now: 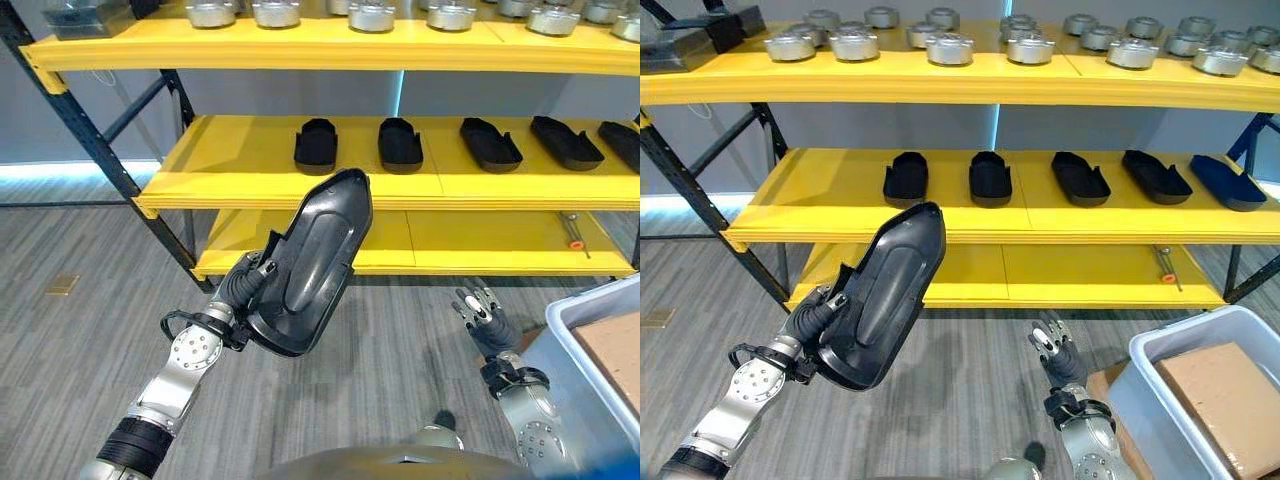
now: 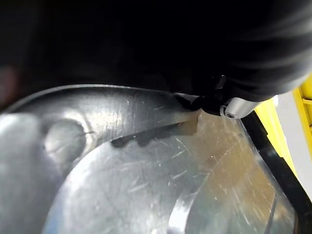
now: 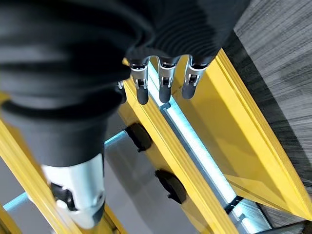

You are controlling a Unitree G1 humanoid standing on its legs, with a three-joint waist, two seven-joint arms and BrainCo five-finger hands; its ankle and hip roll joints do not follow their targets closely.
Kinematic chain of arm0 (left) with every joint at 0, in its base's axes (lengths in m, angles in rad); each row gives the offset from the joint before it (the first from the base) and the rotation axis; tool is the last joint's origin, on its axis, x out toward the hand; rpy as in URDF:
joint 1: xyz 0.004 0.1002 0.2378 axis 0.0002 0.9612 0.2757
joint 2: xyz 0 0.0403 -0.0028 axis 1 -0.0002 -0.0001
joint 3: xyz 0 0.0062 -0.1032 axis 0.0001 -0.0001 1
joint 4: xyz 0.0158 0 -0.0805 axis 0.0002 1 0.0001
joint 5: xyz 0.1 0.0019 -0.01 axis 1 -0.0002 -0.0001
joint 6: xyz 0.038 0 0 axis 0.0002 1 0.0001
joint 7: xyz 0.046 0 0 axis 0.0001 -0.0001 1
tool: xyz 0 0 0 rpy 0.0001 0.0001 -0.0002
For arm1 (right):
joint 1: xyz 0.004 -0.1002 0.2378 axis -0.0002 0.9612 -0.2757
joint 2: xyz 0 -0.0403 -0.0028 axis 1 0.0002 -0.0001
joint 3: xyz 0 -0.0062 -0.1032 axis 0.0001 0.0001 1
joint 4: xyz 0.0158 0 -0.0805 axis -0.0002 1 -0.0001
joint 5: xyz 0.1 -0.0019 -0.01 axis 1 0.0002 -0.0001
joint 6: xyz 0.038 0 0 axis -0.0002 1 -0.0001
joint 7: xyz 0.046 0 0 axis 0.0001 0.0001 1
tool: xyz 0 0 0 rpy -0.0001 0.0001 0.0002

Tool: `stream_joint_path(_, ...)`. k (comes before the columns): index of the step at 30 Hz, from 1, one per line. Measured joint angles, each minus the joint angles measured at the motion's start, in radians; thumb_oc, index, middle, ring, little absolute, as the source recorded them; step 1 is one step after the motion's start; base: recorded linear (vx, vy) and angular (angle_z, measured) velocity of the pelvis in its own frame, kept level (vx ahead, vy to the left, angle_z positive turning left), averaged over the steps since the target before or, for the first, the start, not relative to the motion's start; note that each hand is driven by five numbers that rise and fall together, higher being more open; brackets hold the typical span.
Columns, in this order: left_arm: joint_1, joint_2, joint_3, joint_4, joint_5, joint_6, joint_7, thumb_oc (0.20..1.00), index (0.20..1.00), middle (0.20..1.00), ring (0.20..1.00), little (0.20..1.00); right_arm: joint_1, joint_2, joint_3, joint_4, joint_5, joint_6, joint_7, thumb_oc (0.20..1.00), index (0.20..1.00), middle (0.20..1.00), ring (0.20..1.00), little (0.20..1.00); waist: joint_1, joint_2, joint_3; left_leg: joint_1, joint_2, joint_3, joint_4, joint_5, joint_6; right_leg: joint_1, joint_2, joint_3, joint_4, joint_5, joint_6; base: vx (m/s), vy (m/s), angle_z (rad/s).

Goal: Move parts from the plastic box to the shelf.

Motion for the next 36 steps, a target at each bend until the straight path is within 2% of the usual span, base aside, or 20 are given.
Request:
stream_joint_path(1,0.006,-0.013,-0.003,0.01,0.016,0.001,0.0,0.2,0.2,0.2,0.2,0.2,0.019,0.007,0.0,0.008,-0.006,0.003,-0.001,1.0,1.0,1.0,1.0,1.0,-0.013,0.008,0.004,-0.005,-0.011,-0.017,0.017,-0.006,0.021,-0.022,0.011,-0.008,0.079,-0.035,0.04,0.06,0.374,0.12)
stream_joint_path(2,0.017,-0.018,0.005,0.009,0.018,-0.001,0.004,0.2,0.2,0.2,0.2,0.2,0.026,0.017,0.0,-0.001,-0.006,0.001,0.001,1.0,1.0,1.0,1.0,1.0,0.0,0.003,0.008,-0.027,-0.008,-0.011,0.044,-0.022,0.033,-0.038,0.006,-0.008,0.094,-0.012,0.014,0.11,0.259,0.15)
stream_joint_path(3,0.031,-0.025,0.004,0.015,0.02,0.006,0.009,0.2,0.2,0.2,0.2,0.2,0.023,0.024,0.011,0.005,-0.006,0.004,0.001,1.0,1.0,1.0,1.0,1.0,-0.017,0.029,0.045,-0.018,0.0,-0.017,0.034,-0.023,0.057,-0.096,0.039,0.07,0.186,-0.015,0.017,0.14,0.243,-0.21)
stream_joint_path(4,0.048,-0.029,0.01,0.013,0.02,0.006,0.012,0.2,0.2,0.2,0.2,0.2,0.023,0.024,0.015,0.006,-0.005,0.009,0.002,1.0,1.0,1.0,1.0,1.0,-0.015,0.039,0.047,-0.006,0.02,-0.006,0.006,-0.014,0.063,-0.135,0.122,0.127,0.235,-0.133,0.1,0.12,0.163,-0.23)
stream_joint_path(5,0.062,-0.027,0.015,0.013,0.017,0.006,0.015,0.2,0.2,0.2,0.2,0.2,0.021,0.025,0.016,0.003,-0.005,0.01,0.006,1.0,1.0,1.0,1.0,1.0,-0.015,0.058,0.06,-0.002,0.038,0.007,-0.015,0.001,0.06,-0.153,0.214,0.148,0.249,-0.231,0.107,0.11,0.077,-0.33)
stream_joint_path(9,0.084,-0.057,0.042,0.017,0.016,0.007,0.014,0.2,0.2,0.2,0.2,0.2,0.021,0.013,0.012,-0.001,-0.005,0.01,0.023,1.0,1.0,1.0,1.0,1.0,-0.037,0.018,0.07,-0.006,0.032,0.005,-0.037,-0.001,0.047,-0.169,0.424,0.066,0.148,-0.375,0.061,0.14,-0.005,-0.01)
stream_joint_path(11,0.07,-0.068,0.031,0.018,0.017,0.007,0.0,0.2,0.2,0.2,0.2,0.2,0.019,0.006,0.007,-0.001,-0.005,0.01,0.023,1.0,1.0,1.0,1.0,1.0,-0.054,0.01,0.073,-0.003,0.014,-0.02,-0.044,0.001,0.035,-0.17,0.449,0.039,0.031,-0.358,0.038,0.24,-0.086,0.42)
stream_joint_path(12,0.057,-0.092,0.031,0.035,0.017,0.007,-0.002,0.2,0.2,0.2,0.2,0.2,0.008,-0.006,0.006,0.001,-0.005,0.01,0.025,1.0,1.0,1.0,1.0,1.0,-0.062,0.025,0.079,-0.005,0.014,-0.049,-0.033,-0.023,0.042,-0.178,0.469,0.083,-0.033,-0.342,0.03,0.11,-0.072,0.59)
stream_joint_path(14,0.038,-0.106,0.025,0.043,0.017,0.01,-0.002,0.2,0.2,0.2,0.2,0.2,0.002,-0.014,0.001,-0.002,-0.004,0.01,0.028,1.0,1.0,1.0,1.0,1.0,-0.078,0.024,0.084,0.0,0.013,-0.054,-0.03,-0.014,0.021,-0.165,0.472,0.122,-0.08,-0.332,0.037,0.15,-0.092,0.62)
stream_joint_path(16,0.056,-0.114,0.021,0.017,0.018,0.008,-0.002,0.2,0.2,0.2,0.2,0.2,0.004,-0.029,0.0,0.014,-0.004,0.011,0.033,1.0,1.0,1.0,1.0,1.0,-0.06,0.053,0.078,0.103,0.021,-0.096,-0.048,-0.047,-0.029,-0.1,0.472,0.088,-0.063,-0.28,-0.058,0.17,-0.083,0.38)
stream_joint_path(18,0.064,-0.118,0.024,-0.001,0.016,0.007,-0.003,0.2,0.2,0.2,0.2,0.2,-0.009,-0.038,-0.002,0.002,-0.004,0.01,0.037,1.0,1.0,1.0,1.0,1.0,-0.039,0.093,0.059,0.096,0.058,-0.104,-0.014,-0.049,-0.035,-0.081,0.509,0.081,-0.075,-0.304,-0.144,0.27,-0.145,-0.11)
stream_joint_path(22,0.051,-0.122,0.023,-0.01,0.009,0.003,-0.004,0.2,0.2,0.2,0.2,0.2,-0.041,-0.066,-0.055,0.014,-0.003,0.004,0.041,1.0,1.0,1.0,1.0,1.0,-0.035,0.092,0.061,0.059,0.098,-0.106,0.191,-0.039,-0.064,0.014,0.52,0.055,-0.117,-0.355,-0.149,0.08,-0.133,0.13)
stream_joint_path(23,0.033,-0.116,0.014,-0.008,-0.003,-0.001,-0.002,0.2,0.2,0.2,0.2,0.2,-0.041,-0.072,-0.069,0.02,-0.002,-0.002,0.038,1.0,1.0,1.0,1.0,1.0,-0.042,0.055,0.065,-0.059,0.124,-0.101,0.435,-0.016,-0.154,0.054,0.492,0.023,-0.149,-0.365,-0.153,0.05,-0.107,0.36)
stream_joint_path(26,0.041,-0.118,0.009,-0.011,-0.029,-0.016,-0.003,0.2,0.2,0.2,0.2,0.2,-0.034,-0.099,-0.06,0.008,-0.003,-0.001,0.038,1.0,1.0,1.0,1.0,1.0,-0.035,0.045,0.065,-0.165,0.14,-0.11,0.549,-0.022,-0.174,0.078,0.49,0.022,-0.166,-0.375,-0.152,0.06,-0.035,0.05)
stream_joint_path(29,0.045,-0.106,0.016,-0.011,-0.029,-0.017,-0.003,0.2,0.2,0.2,0.2,0.2,-0.037,-0.092,-0.05,0.008,-0.003,0.0,0.037,1.0,1.0,1.0,1.0,1.0,-0.038,0.032,0.072,-0.191,0.152,-0.13,0.41,-0.013,-0.152,0.109,0.518,0.055,-0.214,-0.388,-0.135,0.13,0.08,-0.22)
stream_joint_path(30,0.046,-0.109,0.019,-0.01,-0.028,-0.017,-0.002,0.2,0.2,0.2,0.2,0.2,-0.036,-0.087,-0.05,0.011,-0.003,-0.001,0.037,1.0,1.0,1.0,1.0,1.0,-0.042,0.018,0.078,-0.177,0.181,-0.12,0.348,0.003,-0.146,0.108,0.516,0.03,-0.204,-0.432,-0.104,0.11,0.1,-0.16)
stream_joint_path(31,0.047,-0.119,0.019,-0.009,-0.028,-0.017,-0.002,0.2,0.2,0.2,0.2,0.2,-0.036,-0.086,-0.051,0.03,-0.004,-0.001,0.038,1.0,1.0,1.0,1.0,1.0,-0.036,0.041,0.074,-0.16,0.249,-0.106,0.248,0.041,-0.14,0.093,0.507,-0.046,-0.127,-0.504,-0.101,0.08,0.103,-0.24)
stream_joint_path(32,0.045,-0.108,0.022,-0.017,-0.028,-0.027,-0.002,0.2,0.2,0.2,0.2,0.2,-0.025,-0.091,-0.05,0.028,-0.004,-0.001,0.038,1.0,1.0,1.0,1.0,1.0,-0.036,0.035,0.066,-0.137,0.316,-0.088,0.13,0.084,-0.168,0.011,0.463,-0.021,0.038,-0.53,-0.209,0.1,0.182,-0.19)
stream_joint_path(33,0.014,-0.112,0.022,0.009,-0.028,-0.02,0.0,0.2,0.2,0.2,0.2,0.2,-0.018,-0.088,-0.062,0.051,-0.004,0.0,0.032,1.0,1.0,1.0,1.0,1.0,-0.039,0.022,0.079,-0.128,0.425,-0.078,0.045,0.153,-0.176,0.0,0.46,0.004,0.072,-0.563,-0.202,0.08,0.18,-0.13)
stream_joint_path(36,0.005,-0.113,0.026,0.015,-0.028,-0.017,0.0,0.2,0.2,0.2,0.2,0.2,-0.01,-0.092,-0.066,0.051,-0.004,-0.002,0.025,1.0,1.0,1.0,1.0,1.0,-0.041,0.027,0.079,-0.143,0.494,-0.074,-0.014,0.243,-0.19,-0.001,0.467,0.012,0.054,-0.556,-0.176,0.11,0.205,-0.14)
